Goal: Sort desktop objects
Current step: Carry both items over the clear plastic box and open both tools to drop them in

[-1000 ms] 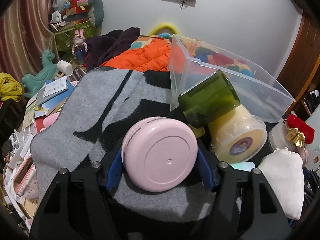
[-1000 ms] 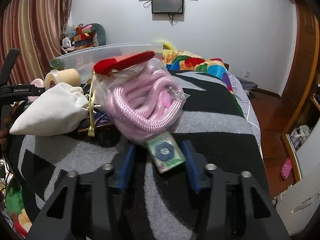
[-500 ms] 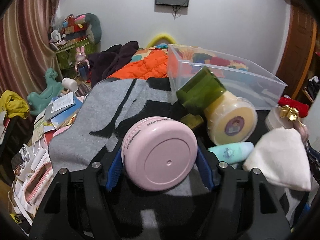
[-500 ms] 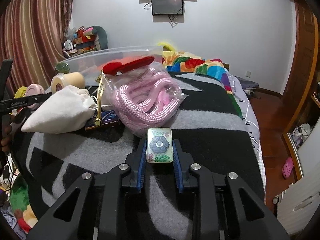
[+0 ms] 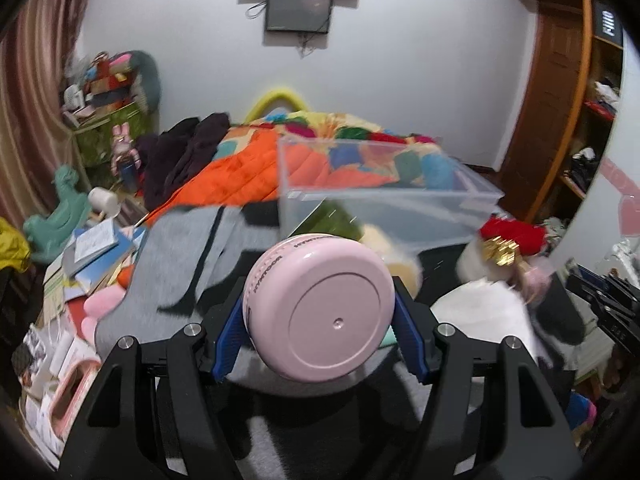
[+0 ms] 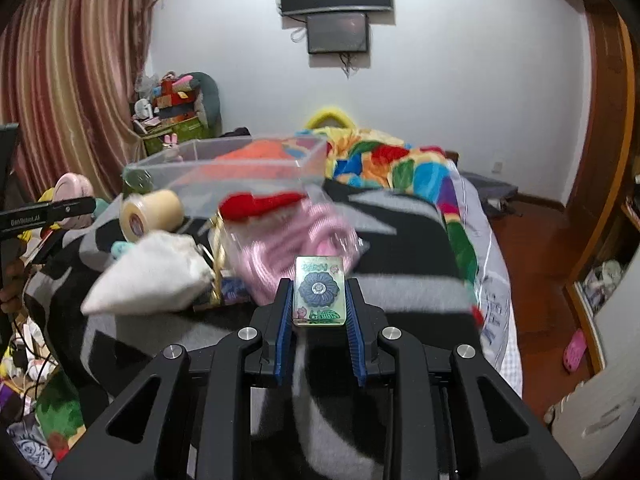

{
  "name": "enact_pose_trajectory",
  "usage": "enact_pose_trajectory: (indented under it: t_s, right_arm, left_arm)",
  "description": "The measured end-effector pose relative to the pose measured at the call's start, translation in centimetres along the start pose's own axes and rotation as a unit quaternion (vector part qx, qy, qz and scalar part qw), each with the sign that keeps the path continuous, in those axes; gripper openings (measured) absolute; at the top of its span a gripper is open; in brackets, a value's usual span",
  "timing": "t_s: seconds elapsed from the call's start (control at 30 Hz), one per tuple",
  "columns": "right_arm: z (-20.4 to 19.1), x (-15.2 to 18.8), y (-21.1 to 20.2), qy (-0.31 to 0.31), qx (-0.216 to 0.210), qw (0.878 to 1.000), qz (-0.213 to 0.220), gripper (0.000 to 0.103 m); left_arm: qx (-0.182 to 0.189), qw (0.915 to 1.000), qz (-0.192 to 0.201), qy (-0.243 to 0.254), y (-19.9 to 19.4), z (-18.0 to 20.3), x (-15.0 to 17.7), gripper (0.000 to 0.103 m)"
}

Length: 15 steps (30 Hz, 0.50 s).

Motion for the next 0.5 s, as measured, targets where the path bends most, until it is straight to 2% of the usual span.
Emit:
enact_pose_trajectory:
  t_s: [0.13,0.3,0.5]
  right_arm:
    - [-0.8,-2.4,0.5,-0.021,-0.016,1.000,0.016,0.022]
    - [-1.7,-4.9,1.9,-0.034,-0.035,0.998,0.028,0.022]
    - [-2.5,-7.4,3.9,-0.045,-0.059,0.997,0.035,0.022]
  left_arm:
    - [0.018,0.9998,0.006,0.000,0.1,0.6,-2.3,0.065]
    - [0.011,0.9992,0.031,0.022,0.2,1.4,-5.2,0.065]
    - [0.016,0.9991,0.026,0.029,2.0,1.5,-8.3,0.065]
Point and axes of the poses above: each gripper's, at about its wrist camera, not at the fingertips, and y roughly the way its jaws point, z to its right, x to its underside, the point moved 1 cm from there along y, roughly the way its jaws point, and after that the axes turned 15 degrees about z, right-handed, at the moved point
